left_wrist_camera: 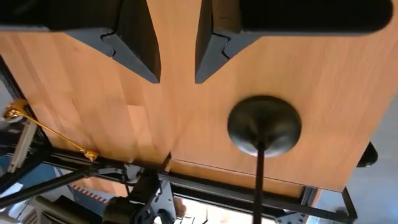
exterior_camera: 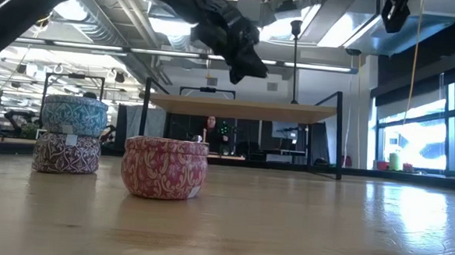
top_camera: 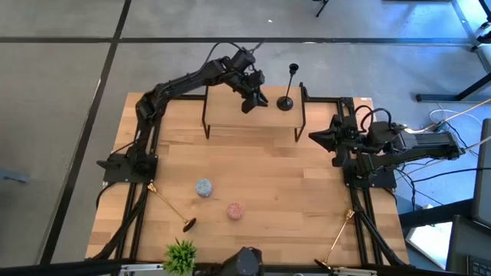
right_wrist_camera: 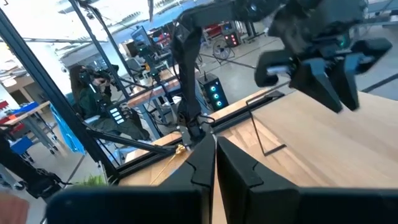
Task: Pick & Place candle stick holders
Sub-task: Put the blue scented candle on the shelf
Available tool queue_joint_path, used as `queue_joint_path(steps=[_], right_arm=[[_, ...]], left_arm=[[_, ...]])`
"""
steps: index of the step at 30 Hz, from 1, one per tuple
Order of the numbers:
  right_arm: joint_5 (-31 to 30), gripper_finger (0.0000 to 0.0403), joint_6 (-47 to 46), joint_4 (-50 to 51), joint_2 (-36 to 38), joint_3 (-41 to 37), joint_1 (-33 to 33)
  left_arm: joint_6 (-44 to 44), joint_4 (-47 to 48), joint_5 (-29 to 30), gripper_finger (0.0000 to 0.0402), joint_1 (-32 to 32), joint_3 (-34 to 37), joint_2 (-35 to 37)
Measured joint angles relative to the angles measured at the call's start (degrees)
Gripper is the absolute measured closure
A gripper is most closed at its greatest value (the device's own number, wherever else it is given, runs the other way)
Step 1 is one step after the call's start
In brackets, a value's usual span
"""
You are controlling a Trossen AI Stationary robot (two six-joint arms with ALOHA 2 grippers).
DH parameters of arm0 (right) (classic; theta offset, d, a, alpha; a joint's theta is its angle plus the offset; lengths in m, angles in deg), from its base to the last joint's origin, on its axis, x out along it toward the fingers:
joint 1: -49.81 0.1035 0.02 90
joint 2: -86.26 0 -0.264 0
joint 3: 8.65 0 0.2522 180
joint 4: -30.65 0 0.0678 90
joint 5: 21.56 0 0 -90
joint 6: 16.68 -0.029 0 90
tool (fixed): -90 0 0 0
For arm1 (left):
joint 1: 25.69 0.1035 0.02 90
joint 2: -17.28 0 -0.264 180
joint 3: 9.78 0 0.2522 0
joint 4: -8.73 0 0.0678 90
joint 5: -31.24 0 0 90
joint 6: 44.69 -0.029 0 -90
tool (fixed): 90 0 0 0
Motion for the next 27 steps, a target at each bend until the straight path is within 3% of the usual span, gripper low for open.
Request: queue_joint_path(steps=[9, 14, 27], right_arm=[[1.37, 0.0385, -0.86, -0.10, -0.28, 0.00, 0.04], [5.96, 0.0385, -0.89, -0.54, -0.28, 0.00, 0.04], [23.33, 0.0385, -3.78, -0.53, -0.28, 0.00, 0.04]], left_arm=[[-1.15, 11.32, -0.03, 0.0309, -2.33, 0.00, 4.07], [-0.08, 14.20, 0.43, 0.0311, -5.92, 0.00, 5.95], [18.25, 10.50, 18.24, 0.0312, -22.15, 0.00, 10.40]])
